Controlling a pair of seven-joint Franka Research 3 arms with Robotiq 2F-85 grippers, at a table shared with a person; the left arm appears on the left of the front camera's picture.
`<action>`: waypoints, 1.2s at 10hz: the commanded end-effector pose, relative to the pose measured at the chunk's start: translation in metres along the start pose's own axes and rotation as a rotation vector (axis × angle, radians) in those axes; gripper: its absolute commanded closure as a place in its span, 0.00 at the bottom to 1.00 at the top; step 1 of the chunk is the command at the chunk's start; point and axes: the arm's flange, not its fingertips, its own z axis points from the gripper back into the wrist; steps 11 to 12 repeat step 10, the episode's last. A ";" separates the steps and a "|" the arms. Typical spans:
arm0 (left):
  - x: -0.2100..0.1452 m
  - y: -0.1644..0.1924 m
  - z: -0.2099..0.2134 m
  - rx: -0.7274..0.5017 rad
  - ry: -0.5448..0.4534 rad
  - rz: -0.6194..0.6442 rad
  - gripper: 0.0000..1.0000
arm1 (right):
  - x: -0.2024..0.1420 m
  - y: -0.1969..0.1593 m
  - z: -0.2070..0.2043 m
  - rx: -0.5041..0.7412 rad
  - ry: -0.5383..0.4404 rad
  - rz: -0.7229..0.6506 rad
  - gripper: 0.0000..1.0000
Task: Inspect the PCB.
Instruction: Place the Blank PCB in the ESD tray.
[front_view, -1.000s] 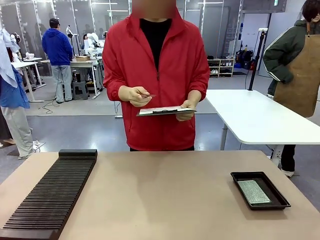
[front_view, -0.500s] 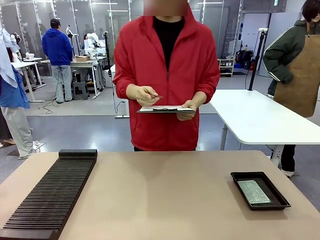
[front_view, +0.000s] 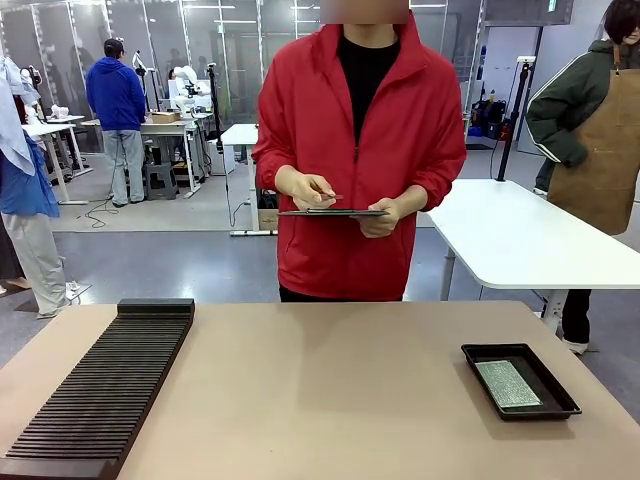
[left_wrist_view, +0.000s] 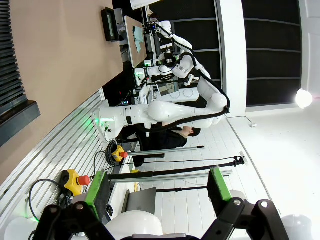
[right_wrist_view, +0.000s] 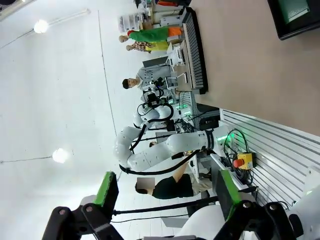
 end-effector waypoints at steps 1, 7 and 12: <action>0.001 -0.002 0.002 0.004 -0.001 0.001 0.00 | -0.003 0.003 0.000 -0.022 0.001 -0.002 0.00; 0.001 -0.002 0.002 0.004 -0.001 0.001 0.00 | -0.003 0.003 0.000 -0.022 0.001 -0.002 0.00; 0.001 -0.002 0.002 0.004 -0.001 0.001 0.00 | -0.003 0.003 0.000 -0.022 0.001 -0.002 0.00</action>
